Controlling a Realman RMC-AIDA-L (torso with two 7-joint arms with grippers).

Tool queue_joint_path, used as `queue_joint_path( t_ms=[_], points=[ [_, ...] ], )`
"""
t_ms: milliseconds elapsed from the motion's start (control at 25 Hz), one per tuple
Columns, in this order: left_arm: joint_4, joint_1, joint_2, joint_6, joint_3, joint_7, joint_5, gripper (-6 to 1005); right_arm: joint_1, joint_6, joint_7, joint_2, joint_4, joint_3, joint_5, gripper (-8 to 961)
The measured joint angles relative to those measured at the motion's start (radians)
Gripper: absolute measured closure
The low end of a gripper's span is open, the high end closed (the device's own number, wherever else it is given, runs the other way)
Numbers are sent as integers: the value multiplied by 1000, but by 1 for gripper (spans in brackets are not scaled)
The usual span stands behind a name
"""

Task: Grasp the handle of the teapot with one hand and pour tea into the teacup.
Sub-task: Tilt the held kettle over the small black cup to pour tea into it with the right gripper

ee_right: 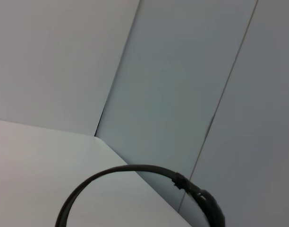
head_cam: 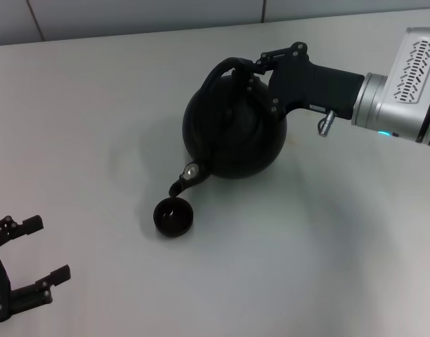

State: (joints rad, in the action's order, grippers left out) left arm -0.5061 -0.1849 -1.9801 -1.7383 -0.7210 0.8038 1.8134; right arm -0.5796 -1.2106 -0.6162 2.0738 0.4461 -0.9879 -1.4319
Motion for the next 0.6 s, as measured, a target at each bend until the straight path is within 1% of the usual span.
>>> queue_joint_path(
  t_ms=[600],
  points=[
    [0,-4,-1,0,3,9,1,137,1,4,13,2,61,-3,-53,859]
  ],
)
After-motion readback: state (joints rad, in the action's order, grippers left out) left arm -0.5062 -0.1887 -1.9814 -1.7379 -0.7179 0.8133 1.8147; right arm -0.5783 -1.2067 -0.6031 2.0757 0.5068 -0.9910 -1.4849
